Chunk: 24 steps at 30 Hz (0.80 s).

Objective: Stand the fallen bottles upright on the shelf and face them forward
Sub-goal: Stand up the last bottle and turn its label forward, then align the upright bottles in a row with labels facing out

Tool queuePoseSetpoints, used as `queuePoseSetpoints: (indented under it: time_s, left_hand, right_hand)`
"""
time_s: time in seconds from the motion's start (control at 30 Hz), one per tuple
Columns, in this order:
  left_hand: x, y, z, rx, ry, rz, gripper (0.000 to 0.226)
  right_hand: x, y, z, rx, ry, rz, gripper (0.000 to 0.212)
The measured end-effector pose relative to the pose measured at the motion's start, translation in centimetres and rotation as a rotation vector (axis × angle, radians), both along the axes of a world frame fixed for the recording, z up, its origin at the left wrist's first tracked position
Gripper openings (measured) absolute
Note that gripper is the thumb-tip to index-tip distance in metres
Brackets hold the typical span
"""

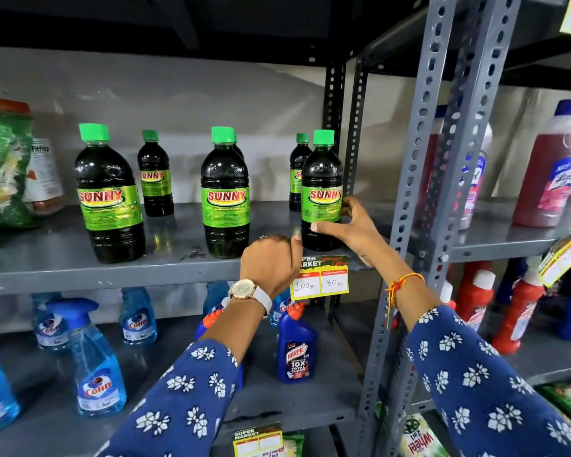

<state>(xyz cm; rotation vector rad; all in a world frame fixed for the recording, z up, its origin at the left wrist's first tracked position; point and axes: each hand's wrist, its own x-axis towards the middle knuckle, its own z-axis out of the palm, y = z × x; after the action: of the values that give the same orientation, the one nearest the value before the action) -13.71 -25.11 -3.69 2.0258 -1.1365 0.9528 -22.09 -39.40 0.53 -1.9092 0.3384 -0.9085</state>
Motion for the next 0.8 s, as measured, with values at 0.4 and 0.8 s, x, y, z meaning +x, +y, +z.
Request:
queuePoseSetpoints:
  time_s: [0.4, 0.8]
  left_hand:
    - [0.0, -0.1, 0.0, 0.001, 0.001, -0.008, 0.047]
    - [-0.7, 5.6, 0.5, -0.172, -0.214, -0.333, 0.038]
  right_hand:
    - [0.0, -0.3, -0.2, -0.017, 0.007, 0.023, 0.062]
    - [-0.9, 3.5, -0.5, -0.171, -0.449, -0.294, 0.066]
